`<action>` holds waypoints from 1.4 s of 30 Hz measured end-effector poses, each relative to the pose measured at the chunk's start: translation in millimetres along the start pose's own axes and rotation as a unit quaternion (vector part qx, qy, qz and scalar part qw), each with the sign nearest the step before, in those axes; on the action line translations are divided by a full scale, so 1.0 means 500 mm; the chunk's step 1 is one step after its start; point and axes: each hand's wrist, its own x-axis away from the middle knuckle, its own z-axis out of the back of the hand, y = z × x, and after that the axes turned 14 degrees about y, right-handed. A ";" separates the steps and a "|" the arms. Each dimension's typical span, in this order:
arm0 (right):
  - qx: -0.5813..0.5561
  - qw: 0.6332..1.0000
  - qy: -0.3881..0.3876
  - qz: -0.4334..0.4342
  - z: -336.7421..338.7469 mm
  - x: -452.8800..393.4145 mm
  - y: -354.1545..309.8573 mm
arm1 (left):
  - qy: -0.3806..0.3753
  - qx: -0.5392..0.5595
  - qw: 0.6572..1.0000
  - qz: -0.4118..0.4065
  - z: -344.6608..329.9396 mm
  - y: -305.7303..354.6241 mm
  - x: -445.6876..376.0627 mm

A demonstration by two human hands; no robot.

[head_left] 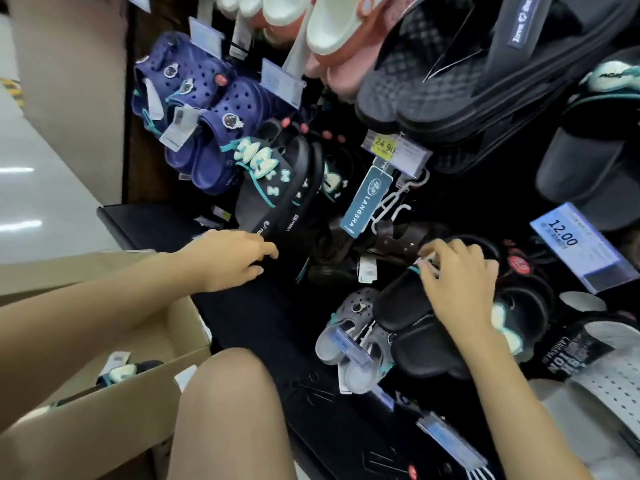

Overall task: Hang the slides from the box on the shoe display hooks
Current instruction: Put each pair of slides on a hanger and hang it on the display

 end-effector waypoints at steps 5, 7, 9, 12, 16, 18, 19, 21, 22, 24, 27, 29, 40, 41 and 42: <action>-0.109 0.988 -0.080 0.071 -0.010 -0.009 -0.121 | -0.021 -0.016 0.999 0.043 0.005 -0.060 0.042; -0.154 0.979 -0.102 0.088 -0.020 -0.006 -0.181 | -0.032 -0.028 0.997 0.058 0.007 -0.083 0.062; -0.189 0.969 -0.116 0.108 -0.031 -0.004 -0.242 | -0.034 -0.029 0.997 0.066 0.007 -0.111 0.085; -0.228 0.954 -0.135 0.137 -0.045 -0.005 -0.334 | -0.041 -0.030 0.995 0.082 0.012 -0.156 0.122; -0.264 0.936 -0.152 0.176 -0.062 -0.012 -0.441 | -0.067 -0.048 0.991 0.109 0.016 -0.213 0.171; -0.276 0.927 -0.161 0.196 -0.070 -0.015 -0.490 | -0.064 -0.054 0.989 0.122 0.014 -0.241 0.196; -0.282 0.922 -0.166 0.205 -0.075 -0.017 -0.514 | -0.056 -0.055 0.988 0.134 0.007 -0.254 0.211; -0.292 0.913 -0.182 0.222 -0.086 -0.014 -0.562 | -0.048 -0.076 0.987 0.130 -0.033 -0.297 0.240; -0.297 0.908 -0.190 0.228 -0.092 -0.010 -0.585 | -0.058 -0.090 0.986 0.129 -0.056 -0.320 0.257; -0.306 0.898 -0.204 0.240 -0.109 -0.001 -0.629 | -0.076 -0.076 0.983 0.150 -0.101 -0.354 0.291; -0.303 0.884 -0.237 0.266 -0.141 0.026 -0.689 | -0.055 -0.038 0.983 0.170 -0.120 -0.370 0.318; -0.302 0.874 -0.256 0.283 -0.166 0.054 -0.724 | -0.062 -0.035 0.983 0.172 -0.128 -0.367 0.331; -0.294 0.801 -0.399 0.336 -0.331 0.277 -0.856 | -0.206 0.010 0.936 0.286 -0.345 -0.399 0.422; -0.290 0.796 -0.409 0.338 -0.344 0.296 -0.866 | -0.213 0.014 0.932 0.295 -0.366 -0.402 0.432; -0.286 0.791 -0.419 0.342 -0.356 0.313 -0.875 | -0.227 0.015 0.925 0.305 -0.384 -0.404 0.442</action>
